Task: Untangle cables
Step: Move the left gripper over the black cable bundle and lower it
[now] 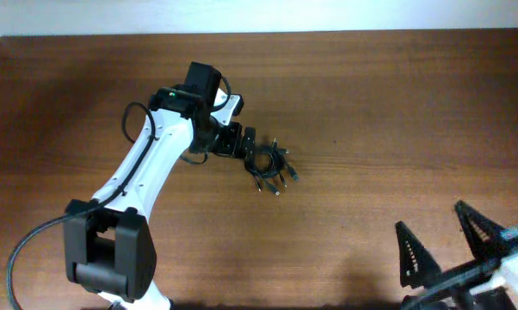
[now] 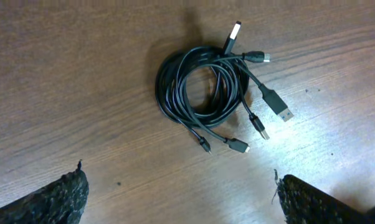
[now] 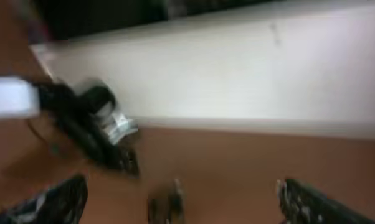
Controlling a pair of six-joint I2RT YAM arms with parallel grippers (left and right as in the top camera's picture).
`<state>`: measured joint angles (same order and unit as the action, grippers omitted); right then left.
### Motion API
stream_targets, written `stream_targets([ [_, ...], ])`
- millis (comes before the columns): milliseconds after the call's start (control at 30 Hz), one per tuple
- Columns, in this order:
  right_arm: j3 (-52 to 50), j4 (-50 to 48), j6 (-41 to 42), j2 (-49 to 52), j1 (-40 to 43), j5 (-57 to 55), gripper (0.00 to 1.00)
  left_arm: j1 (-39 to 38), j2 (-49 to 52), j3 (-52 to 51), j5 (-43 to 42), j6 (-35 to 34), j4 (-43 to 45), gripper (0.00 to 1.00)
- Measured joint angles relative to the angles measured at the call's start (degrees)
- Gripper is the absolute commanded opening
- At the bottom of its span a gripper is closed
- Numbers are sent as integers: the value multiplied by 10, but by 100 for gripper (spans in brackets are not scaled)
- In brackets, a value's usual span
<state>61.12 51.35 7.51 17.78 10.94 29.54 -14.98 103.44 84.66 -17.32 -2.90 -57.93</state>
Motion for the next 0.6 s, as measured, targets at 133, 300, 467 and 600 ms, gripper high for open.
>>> stream_targets([
  [133,39,131,-18,164,4,43,98,0,8,0,0,-4,9,88],
  [300,40,156,-12,280,5,176,99,0,47,0,0,-25,15,64],
  [467,40,198,-10,401,5,199,99,-16,86,0,-16,-37,34,54],
  [600,40,215,-11,452,5,201,99,-44,116,0,-22,-39,62,44],
])
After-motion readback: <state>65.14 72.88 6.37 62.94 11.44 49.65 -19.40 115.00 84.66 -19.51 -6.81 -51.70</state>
